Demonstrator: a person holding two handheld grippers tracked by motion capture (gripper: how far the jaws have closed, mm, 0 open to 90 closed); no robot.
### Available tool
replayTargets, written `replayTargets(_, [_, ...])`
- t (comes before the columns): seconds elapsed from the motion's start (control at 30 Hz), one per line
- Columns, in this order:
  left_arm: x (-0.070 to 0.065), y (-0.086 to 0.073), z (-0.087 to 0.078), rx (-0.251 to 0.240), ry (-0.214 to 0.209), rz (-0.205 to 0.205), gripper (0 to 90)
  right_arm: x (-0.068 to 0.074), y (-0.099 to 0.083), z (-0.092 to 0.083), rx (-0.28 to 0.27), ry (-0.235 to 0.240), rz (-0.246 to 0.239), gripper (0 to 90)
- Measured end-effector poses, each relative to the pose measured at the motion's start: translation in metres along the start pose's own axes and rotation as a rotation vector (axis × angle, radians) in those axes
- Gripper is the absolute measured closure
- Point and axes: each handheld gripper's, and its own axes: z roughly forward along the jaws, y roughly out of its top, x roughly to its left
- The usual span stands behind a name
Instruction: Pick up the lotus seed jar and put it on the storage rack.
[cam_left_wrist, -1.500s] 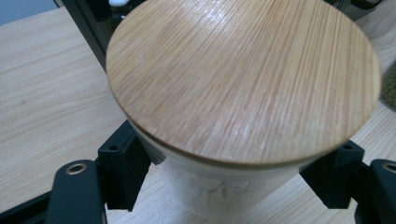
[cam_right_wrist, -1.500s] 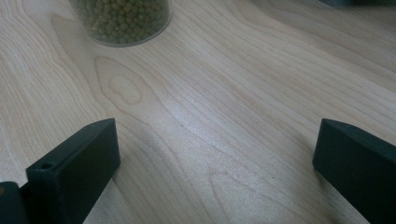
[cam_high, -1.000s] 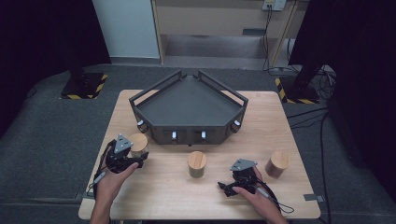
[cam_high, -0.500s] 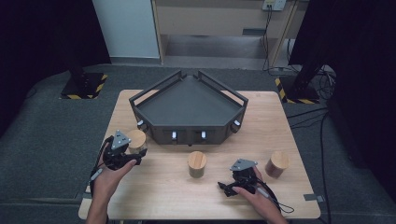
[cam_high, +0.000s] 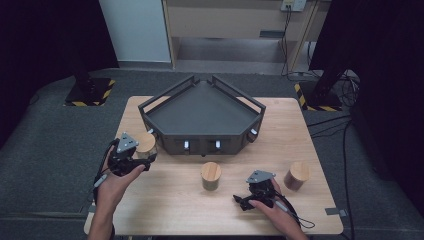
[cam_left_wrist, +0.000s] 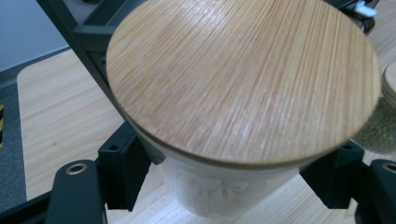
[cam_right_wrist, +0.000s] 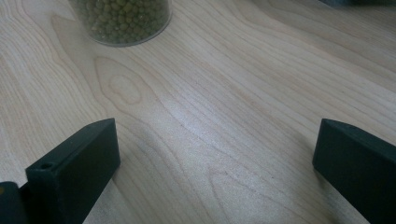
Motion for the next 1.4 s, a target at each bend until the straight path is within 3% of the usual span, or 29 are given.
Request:
replayTargets(0.63, [0.004, 0.037, -0.004, -0.012, -0.026, 0.013, 24.3, 0.0, 0.0, 0.0, 0.0, 0.0, 0.0, 0.9])
replayTargets(1.4, [0.004, 0.086, 0.015, -0.033, -0.03, 0.043, 24.3, 0.0, 0.0, 0.0, 0.0, 0.0, 0.0, 0.9])
